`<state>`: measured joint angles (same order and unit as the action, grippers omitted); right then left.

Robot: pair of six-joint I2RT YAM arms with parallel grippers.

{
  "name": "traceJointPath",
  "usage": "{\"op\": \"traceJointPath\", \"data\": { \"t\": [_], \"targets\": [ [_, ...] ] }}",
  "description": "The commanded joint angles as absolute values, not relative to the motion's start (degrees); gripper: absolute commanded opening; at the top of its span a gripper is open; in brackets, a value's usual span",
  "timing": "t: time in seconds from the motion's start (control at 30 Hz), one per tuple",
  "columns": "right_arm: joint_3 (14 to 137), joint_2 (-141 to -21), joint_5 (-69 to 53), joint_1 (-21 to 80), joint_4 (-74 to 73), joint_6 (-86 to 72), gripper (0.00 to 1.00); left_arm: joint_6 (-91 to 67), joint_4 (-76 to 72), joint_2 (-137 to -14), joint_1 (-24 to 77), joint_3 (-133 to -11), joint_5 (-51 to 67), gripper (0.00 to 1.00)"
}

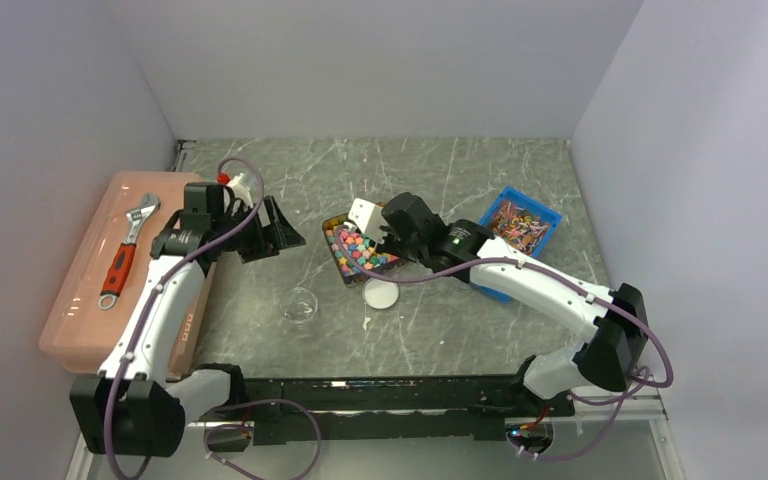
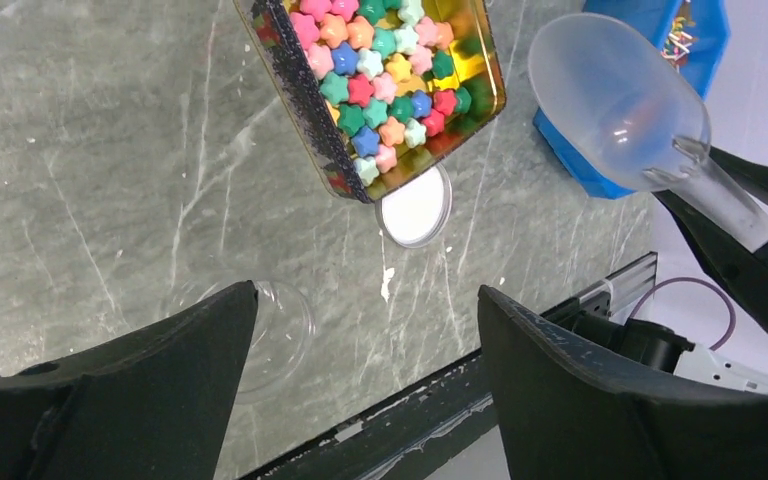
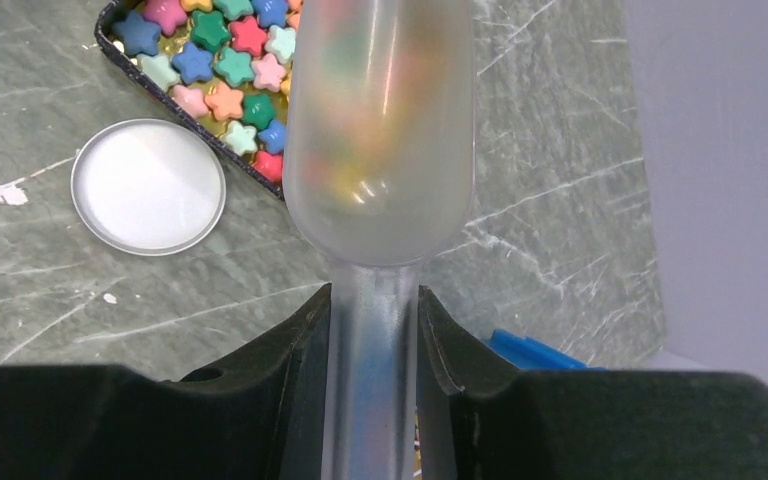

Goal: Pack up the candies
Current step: Adjust the storage box at the center of the board.

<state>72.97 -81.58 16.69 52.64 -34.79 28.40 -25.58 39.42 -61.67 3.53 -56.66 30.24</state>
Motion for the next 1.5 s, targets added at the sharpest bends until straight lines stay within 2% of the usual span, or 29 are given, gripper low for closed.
{"op": "traceJointPath", "data": {
  "t": [0.0, 0.2, 0.4, 0.8, 0.93, 1.47],
  "targets": [
    [75.6, -81.1, 18.3, 51.8, -35.2, 31.0, 0.00, -26.6, 36.1, -66.5, 4.2, -60.1, 29.5, 0.84],
    [74.4, -79.9, 19.5, 51.6, -35.3, 28.7, 0.00, -28.2, 35.3, -75.4, 8.1, -63.3, 26.5, 0.76],
    [71.6, -76.5, 20.2, 51.6, -35.4, 24.6, 0.00, -30.2, 34.3, -82.7, 13.1, -66.9, 23.5, 0.75],
    [66.1, -68.2, 20.1, 51.9, -36.1, 15.6, 0.00, -32.4, 34.9, -95.3, 17.9, -72.0, 19.2, 0.66],
    [64.3, -65.1, 17.9, 52.0, -35.2, 14.2, 0.00, -32.9, 35.4, -98.6, 18.7, -73.4, 18.6, 0.64],
    [59.8, -59.6, 16.8, 52.1, -33.4, 12.1, 0.00, -31.0, 38.2, -106.4, 20.0, -77.7, 19.3, 0.44]
  ]
}}
